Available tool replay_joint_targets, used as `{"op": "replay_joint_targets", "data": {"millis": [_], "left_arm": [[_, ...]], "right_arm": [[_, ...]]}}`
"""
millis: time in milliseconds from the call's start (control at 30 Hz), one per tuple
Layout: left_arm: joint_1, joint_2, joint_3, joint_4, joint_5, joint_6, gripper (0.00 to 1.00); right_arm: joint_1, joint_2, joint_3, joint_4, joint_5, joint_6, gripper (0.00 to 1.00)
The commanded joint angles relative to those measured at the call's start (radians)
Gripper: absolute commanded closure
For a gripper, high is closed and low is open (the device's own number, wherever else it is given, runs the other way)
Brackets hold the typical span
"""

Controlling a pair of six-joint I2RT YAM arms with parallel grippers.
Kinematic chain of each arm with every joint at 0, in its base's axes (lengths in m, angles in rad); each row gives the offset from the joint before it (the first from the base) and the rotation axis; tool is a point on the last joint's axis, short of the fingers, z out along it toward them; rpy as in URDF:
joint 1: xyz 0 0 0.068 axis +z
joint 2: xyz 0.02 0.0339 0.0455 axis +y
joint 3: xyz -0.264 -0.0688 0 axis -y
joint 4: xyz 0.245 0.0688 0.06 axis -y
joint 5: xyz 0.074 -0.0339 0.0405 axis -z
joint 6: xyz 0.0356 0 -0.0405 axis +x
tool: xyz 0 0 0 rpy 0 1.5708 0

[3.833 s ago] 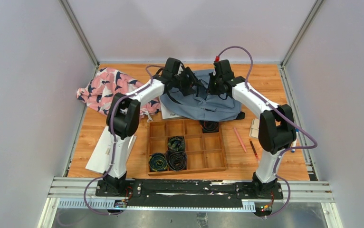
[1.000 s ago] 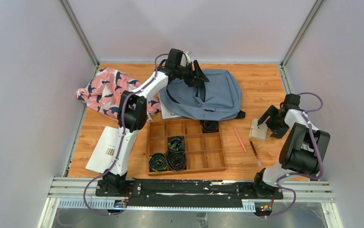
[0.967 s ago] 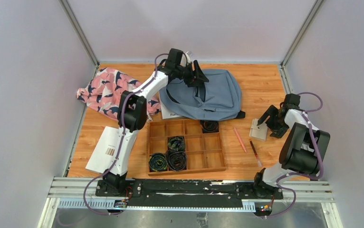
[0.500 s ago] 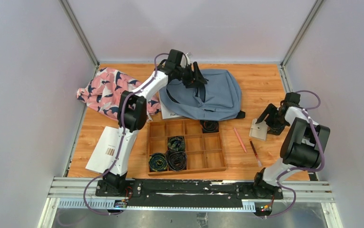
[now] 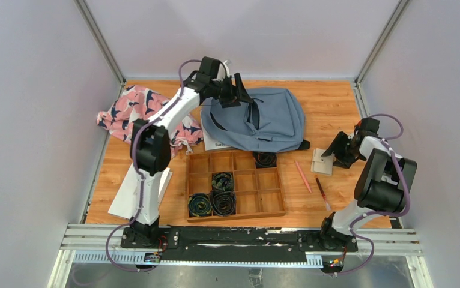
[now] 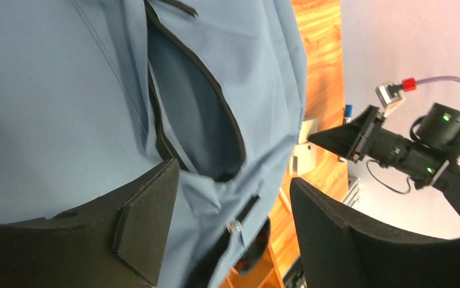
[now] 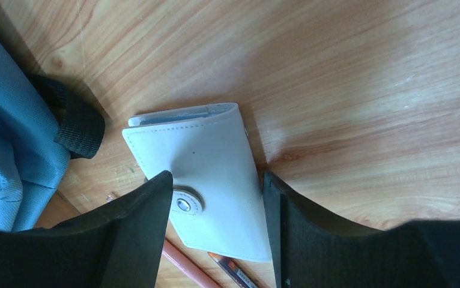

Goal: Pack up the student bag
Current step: Pick up the stationery from the center of the board.

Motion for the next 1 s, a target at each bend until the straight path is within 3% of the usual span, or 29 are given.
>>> {"op": "replay_joint_targets", "data": {"millis": [0, 200, 267, 367, 767, 833, 967], "left_arm": [[-0.04, -0.221, -0.172, 0.116, -0.078, -0.014, 0.27], [-0.075, -0.385, -0.278, 0.13, -0.064, -0.026, 0.28], [-0.086, -0.44, -0.329, 0.162, -0.061, -0.028, 0.28], [-0.097, -0.495, -0.375, 0.167, -0.06, -0.01, 0.29], [-0.102, -0.621, -0.503, 0.178, -0.126, 0.048, 0.29], [-0.102, -0.638, -0.531, 0.248, -0.086, 0.049, 0.29], [-0.103, -0.66, -0.662, 0.538, 0.054, -0.026, 0.21]], "right_arm": [[-0.013, -0.007, -0.031, -0.016, 0.034, -0.009, 0.46], [-0.013, 0.013, -0.033, -0.008, 0.04, -0.004, 0.64], [-0.014, 0.021, -0.021, -0.018, 0.051, -0.005, 0.74], [-0.013, 0.023, -0.001, -0.038, 0.064, 0.005, 1.0], [-0.014, -0.215, 0.077, -0.088, 0.034, 0.056, 1.0], [-0.012, -0.255, 0.103, -0.087, -0.012, 0.064, 1.0], [0.002, -0.348, 0.147, -0.04, -0.13, 0.099, 1.0]]}}
